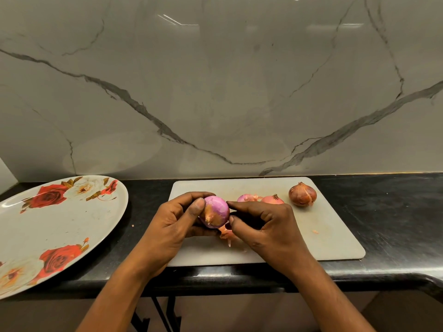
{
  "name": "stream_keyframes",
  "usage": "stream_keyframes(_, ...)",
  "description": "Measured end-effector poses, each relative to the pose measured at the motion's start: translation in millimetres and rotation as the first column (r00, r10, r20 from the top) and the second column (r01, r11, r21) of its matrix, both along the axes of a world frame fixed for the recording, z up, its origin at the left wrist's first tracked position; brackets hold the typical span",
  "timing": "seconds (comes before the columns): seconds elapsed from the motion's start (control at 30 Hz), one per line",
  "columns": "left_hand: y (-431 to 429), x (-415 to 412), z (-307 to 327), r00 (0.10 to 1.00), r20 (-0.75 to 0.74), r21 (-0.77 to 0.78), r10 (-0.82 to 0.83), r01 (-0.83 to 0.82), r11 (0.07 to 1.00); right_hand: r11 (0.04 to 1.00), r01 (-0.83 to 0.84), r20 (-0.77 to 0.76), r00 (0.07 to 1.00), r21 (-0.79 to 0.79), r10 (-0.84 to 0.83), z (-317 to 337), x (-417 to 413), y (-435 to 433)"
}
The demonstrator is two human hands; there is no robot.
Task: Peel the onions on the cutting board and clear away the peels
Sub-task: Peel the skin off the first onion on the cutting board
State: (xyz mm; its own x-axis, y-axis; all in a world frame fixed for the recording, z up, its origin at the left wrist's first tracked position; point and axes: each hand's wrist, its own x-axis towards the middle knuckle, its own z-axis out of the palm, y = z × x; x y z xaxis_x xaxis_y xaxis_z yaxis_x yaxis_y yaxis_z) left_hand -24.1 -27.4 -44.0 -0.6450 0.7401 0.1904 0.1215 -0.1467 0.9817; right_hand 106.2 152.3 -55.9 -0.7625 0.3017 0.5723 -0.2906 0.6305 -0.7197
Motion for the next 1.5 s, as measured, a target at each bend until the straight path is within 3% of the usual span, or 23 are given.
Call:
stream_keyframes(0.37,1.3,-0.6,-0.6,1.000,-0.002,0.001,-0.021,0.021,1.000,0.994,-0.093,0.011,0.995,-0.059,0.094,3.3,0.4,-2.4)
stream_keyframes(0.73,0.7,-1.4,-0.7,1.000,0.024,-0.011,-0.019,0.019,1.000,0.999,-0.001,0.008,1.000,-0.033,0.002,-3.1,-0.7,1.6)
stream_keyframes(1.1,0.3,-1.5,-1.5,0.999,-0.006,-0.022,-0.041,0.041,0.999,0.991,-0.087,0.004,0.996,-0.103,0.088,2.2,1.1,-0.8)
stream_keyframes(1.5,0.7,-2.2,-2.0,1.000,0.010,-0.011,-0.025,0.025,1.000,0.983,-0.033,0.010,0.999,-0.178,0.035,-3.7,0.5,2.5)
